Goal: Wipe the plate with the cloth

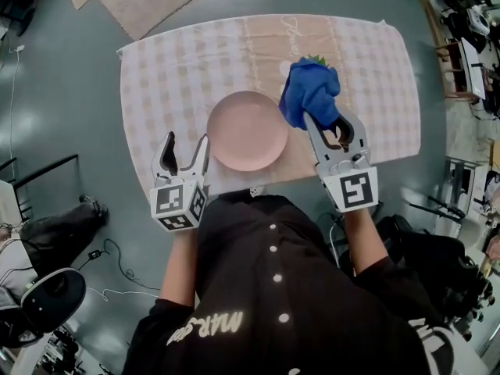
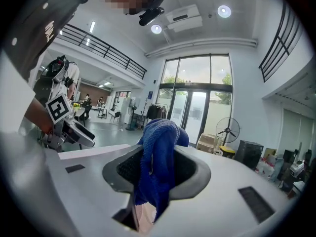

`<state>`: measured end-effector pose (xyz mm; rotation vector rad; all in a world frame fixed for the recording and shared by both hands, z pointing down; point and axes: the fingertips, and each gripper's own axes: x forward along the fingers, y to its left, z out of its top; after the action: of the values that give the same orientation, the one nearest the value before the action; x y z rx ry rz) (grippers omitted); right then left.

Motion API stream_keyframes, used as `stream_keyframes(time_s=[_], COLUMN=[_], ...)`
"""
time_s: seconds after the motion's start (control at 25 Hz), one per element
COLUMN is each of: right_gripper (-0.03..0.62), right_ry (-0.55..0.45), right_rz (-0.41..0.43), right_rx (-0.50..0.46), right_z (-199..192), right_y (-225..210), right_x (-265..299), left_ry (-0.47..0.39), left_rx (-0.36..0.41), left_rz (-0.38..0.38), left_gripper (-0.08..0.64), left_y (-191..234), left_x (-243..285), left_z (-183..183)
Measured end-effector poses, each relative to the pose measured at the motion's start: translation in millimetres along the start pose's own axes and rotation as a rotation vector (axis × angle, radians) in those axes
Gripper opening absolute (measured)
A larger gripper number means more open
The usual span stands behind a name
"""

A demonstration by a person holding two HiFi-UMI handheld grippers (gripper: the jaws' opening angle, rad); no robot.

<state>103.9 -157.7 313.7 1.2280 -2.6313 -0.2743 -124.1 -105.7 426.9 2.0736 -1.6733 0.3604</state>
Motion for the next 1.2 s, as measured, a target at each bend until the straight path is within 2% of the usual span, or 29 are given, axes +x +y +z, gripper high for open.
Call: stream_keyframes(time_s=[0.32,0.4,0.52,0.72,1.04,1.2], right_gripper=[0.121,0.122,0.122,0.123,0.121,0.121], right_ry=[0.034,0.081,0.205,0.261,0.317,0.34], right_rz=[0.1,0.139,0.202,0.258,0.298,0.33], right_rx=[-0.058,-0.109,-0.181,-0.211,-0.278,-0.317], right_z=[-34.9,-49.9,-79.8,-107.4,-131.3,-140.2], right_y=[25.5,33.7,48.1,71.5,87.4,93.2], right_x=[35.6,41.6,45.5,58.5,82.5,93.1], left_ry=[0.105,0.144,0.198,0.273,0.347,0.364], left_rx=[-0.007,-0.017,-0.026,-0.06,-0.113,-0.121], left_rz=[-0.024,-0.039,-0.055,-0.057,-0.038,-0.038], left_gripper=[0.325,0.325,0.324,0.322,0.277,0.249], left_y=[4.8,4.2,2.9,5.5,10.0,7.3], left_x=[33.1,41.1,51.7,68.5,88.4,94.4], left_z=[-42.3,-56.8,-78.0,-110.7,-143.6,-147.3])
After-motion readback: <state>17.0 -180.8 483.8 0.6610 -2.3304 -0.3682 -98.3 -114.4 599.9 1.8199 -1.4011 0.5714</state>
